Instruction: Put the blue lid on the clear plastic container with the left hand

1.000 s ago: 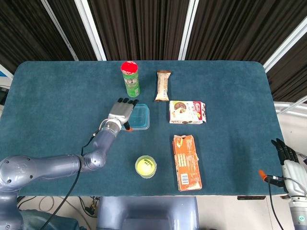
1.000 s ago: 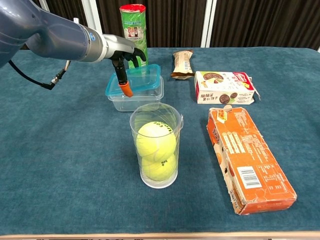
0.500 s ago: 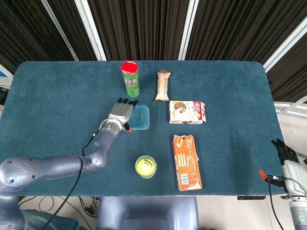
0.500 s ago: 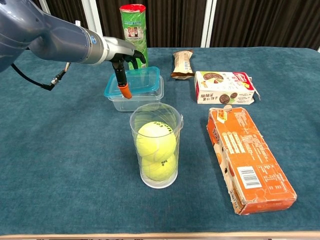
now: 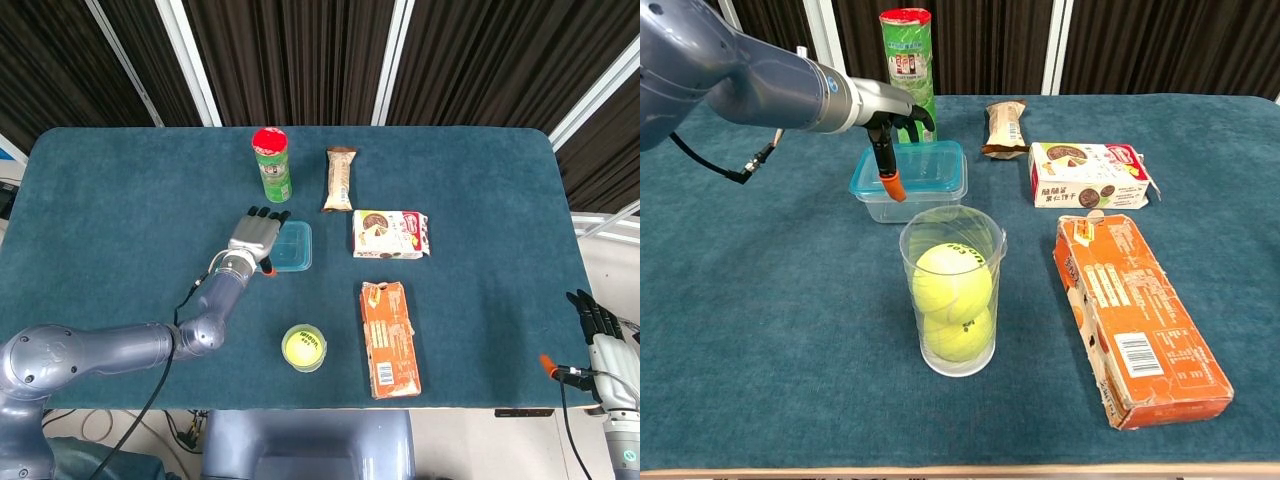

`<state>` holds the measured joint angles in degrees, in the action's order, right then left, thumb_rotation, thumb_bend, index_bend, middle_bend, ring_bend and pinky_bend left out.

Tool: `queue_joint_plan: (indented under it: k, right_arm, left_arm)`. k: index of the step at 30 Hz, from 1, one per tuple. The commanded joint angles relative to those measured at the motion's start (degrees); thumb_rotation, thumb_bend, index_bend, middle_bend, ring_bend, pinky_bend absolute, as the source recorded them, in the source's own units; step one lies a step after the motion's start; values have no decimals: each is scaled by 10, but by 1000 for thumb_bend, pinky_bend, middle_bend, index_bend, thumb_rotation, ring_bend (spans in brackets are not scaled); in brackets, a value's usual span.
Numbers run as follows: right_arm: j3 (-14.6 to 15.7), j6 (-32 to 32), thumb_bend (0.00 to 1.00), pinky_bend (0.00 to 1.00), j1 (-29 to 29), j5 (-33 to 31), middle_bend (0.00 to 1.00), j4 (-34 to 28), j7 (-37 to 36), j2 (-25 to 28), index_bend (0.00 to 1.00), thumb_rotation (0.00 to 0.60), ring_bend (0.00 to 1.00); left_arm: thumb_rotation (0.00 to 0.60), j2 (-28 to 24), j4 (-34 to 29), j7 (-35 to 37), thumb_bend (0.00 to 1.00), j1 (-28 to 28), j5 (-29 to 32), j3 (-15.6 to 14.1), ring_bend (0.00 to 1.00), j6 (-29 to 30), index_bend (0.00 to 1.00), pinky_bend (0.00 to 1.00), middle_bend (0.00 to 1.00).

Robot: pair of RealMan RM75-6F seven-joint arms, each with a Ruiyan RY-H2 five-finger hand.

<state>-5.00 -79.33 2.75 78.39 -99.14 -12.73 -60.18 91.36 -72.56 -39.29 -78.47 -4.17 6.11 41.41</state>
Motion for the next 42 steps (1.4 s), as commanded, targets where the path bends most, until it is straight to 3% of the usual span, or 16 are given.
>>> queue_joint_plan:
  k: [1, 42]
  right_arm:
    - [0, 0, 292, 0, 0, 0, 0, 0, -1, 0, 74, 600, 0]
    - [0, 4, 291, 0, 0, -3, 0, -1, -1, 1, 74, 600, 0]
  left_arm:
    - [600, 2, -1, -2, 320, -1, 1, 1, 2, 3, 69, 32, 365]
    - [600, 21, 17, -26, 316, 5, 8, 7, 2, 7, 70, 31, 355]
